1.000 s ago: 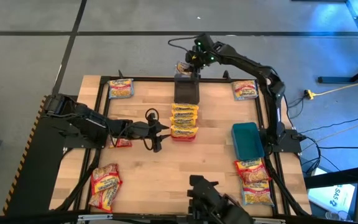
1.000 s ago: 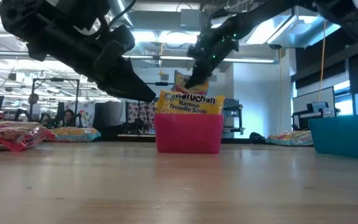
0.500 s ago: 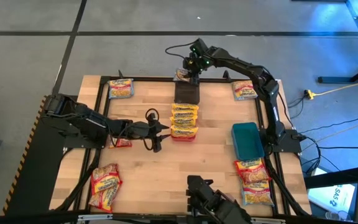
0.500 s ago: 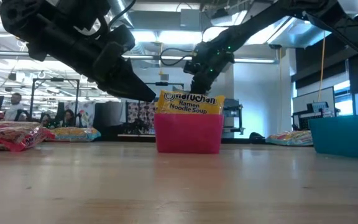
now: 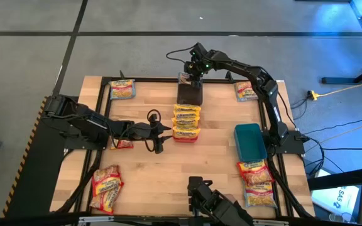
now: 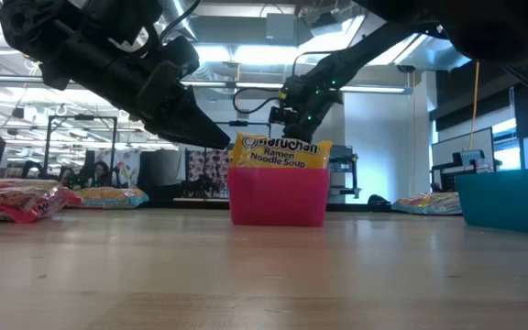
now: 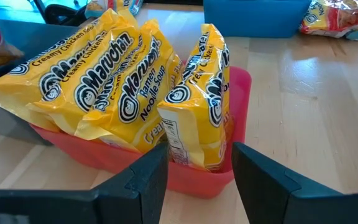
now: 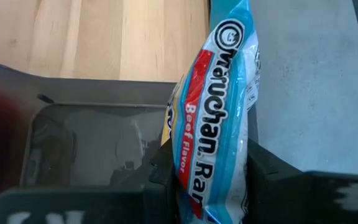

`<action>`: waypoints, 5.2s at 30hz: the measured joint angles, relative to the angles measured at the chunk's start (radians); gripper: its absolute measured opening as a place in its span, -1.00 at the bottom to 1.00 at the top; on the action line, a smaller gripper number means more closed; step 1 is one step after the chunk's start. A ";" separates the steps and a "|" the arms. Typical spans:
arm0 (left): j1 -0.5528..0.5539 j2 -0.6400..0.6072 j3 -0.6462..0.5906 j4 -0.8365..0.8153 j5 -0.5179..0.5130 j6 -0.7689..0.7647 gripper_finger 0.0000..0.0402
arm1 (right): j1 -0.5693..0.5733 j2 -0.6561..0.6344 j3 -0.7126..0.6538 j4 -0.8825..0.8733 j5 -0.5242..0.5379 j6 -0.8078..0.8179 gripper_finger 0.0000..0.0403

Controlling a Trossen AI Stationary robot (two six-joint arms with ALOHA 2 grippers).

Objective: Sort Maruchan noodles
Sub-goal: Put the blue noodle pack into the black bin

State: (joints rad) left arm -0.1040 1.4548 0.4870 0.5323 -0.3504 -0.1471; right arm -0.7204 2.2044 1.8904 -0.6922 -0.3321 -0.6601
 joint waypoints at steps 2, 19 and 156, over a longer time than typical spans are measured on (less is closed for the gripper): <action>0.001 0.000 0.000 0.000 0.000 0.000 -0.16 | 0.000 0.000 0.000 0.004 0.000 -0.001 -0.55; 0.001 0.000 0.000 0.001 0.000 0.000 -0.16 | 0.000 0.001 -0.128 0.138 0.016 -0.027 -0.54; 1.015 0.148 0.386 -1.084 -0.079 0.027 -0.16 | 0.662 -0.814 -1.136 0.579 0.312 0.496 0.29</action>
State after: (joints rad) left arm 0.9112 1.6025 0.8730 -0.5520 -0.4294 -0.1206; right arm -0.0586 1.3903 0.7547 -0.1131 -0.0197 -0.1646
